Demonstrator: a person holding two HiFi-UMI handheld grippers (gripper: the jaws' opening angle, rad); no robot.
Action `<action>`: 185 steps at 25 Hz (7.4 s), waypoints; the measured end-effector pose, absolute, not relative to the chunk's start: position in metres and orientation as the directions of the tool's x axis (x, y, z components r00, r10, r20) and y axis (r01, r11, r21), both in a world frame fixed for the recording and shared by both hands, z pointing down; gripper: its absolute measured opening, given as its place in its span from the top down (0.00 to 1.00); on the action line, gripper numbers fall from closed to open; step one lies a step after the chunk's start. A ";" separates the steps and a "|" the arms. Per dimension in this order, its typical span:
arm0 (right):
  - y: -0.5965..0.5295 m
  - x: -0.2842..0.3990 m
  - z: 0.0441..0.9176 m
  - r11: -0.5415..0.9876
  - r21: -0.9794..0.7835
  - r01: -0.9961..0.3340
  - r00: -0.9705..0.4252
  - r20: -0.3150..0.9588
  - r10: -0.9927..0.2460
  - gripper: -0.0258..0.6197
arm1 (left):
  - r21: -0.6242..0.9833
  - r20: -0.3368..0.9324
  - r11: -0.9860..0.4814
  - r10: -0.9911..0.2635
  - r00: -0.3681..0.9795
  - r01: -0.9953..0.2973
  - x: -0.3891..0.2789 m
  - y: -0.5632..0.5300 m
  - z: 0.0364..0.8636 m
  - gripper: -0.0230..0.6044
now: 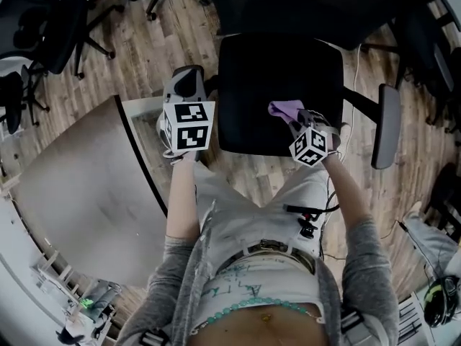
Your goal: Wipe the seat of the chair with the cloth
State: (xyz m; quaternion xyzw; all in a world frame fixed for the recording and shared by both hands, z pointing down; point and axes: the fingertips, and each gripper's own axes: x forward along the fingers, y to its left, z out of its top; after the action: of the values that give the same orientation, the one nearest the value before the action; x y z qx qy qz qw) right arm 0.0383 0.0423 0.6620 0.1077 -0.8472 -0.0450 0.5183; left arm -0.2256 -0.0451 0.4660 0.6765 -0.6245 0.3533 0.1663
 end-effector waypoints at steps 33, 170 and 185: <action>0.136 -0.137 0.736 0.997 0.064 0.047 -0.388 0.921 -0.041 0.89 | -0.220 0.681 -0.170 -0.731 -0.027 -0.961 -0.230 -0.045 0.464 0.95; 0.170 -0.065 0.654 0.953 0.150 0.262 -0.604 0.796 0.041 0.89 | -0.228 0.684 -0.166 -0.729 -0.037 -0.959 -0.224 -0.048 0.462 0.95; 0.209 -0.130 0.732 0.857 0.148 0.494 -0.456 0.883 0.110 0.89 | -0.222 0.682 -0.172 -0.731 -0.027 -0.960 -0.222 -0.048 0.461 0.95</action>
State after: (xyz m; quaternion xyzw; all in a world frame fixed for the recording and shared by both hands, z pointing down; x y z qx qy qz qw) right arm -0.1303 0.2093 0.7321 -0.1817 -0.8304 -0.1962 0.4887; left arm -0.2223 -0.0485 0.4606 0.6786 -0.6230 0.3539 0.1615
